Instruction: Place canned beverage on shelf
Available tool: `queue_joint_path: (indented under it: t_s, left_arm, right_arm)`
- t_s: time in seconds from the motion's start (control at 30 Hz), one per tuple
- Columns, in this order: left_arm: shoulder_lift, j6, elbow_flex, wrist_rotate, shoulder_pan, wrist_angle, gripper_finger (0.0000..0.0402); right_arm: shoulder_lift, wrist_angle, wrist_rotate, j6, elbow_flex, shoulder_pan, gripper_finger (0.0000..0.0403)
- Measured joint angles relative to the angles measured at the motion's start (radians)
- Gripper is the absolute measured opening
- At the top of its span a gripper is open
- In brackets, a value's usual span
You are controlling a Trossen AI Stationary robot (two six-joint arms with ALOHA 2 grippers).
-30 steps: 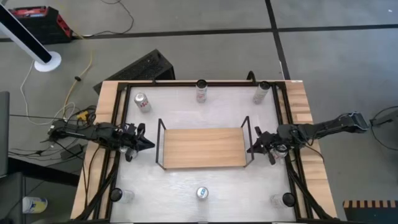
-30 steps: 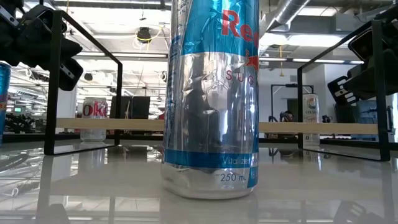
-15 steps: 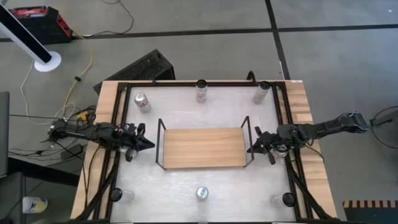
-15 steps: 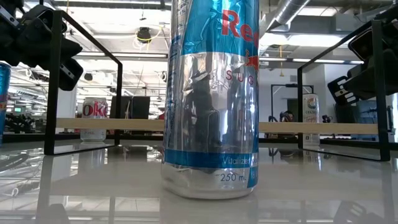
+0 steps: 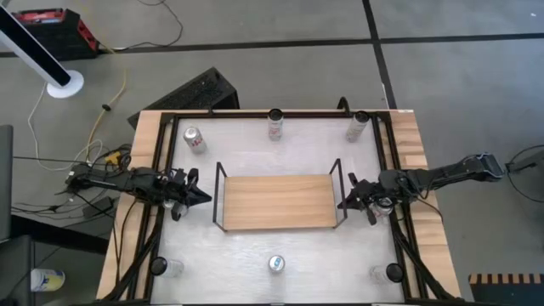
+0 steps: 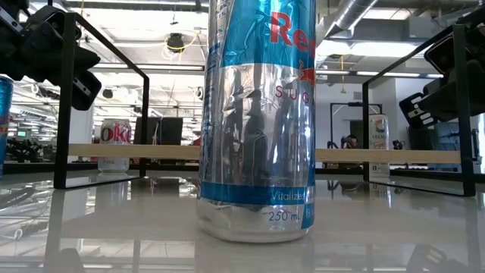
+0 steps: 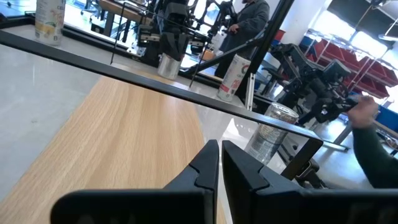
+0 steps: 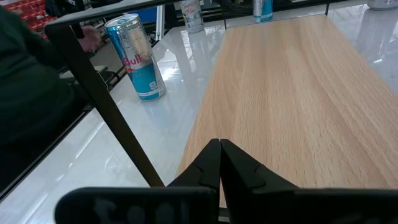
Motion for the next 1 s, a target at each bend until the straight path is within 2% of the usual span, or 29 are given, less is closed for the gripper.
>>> queue_joint_path:
  t_s: [0.4,0.5,0.7,0.83,1.0]
  left_arm:
    - [0.0,-0.01,0.0,-0.02,0.0,0.009,0.0005]
    - [0.0,-0.124,0.0,-0.033,0.0,0.028,0.0005]
    - [0.0,-0.256,0.0,-0.171,0.0,0.104,0.0005]
    - [0.0,-0.28,0.0,-0.276,0.0,0.094,0.0005]
    - [0.0,-0.312,0.0,-0.467,0.001,0.086,0.0005]
  right_arm:
    - [0.0,0.0,0.0,0.0,0.0,0.0,0.0033]
    - [0.0,0.0,0.0,0.0,0.0,0.0,0.0033]
    - [0.0,0.0,0.0,0.0,0.0,0.0,0.0033]
    - [0.0,0.019,0.012,-0.031,-0.001,0.0,0.0033]
    - [0.0,0.144,0.035,-0.037,-0.002,-0.002,0.0033]
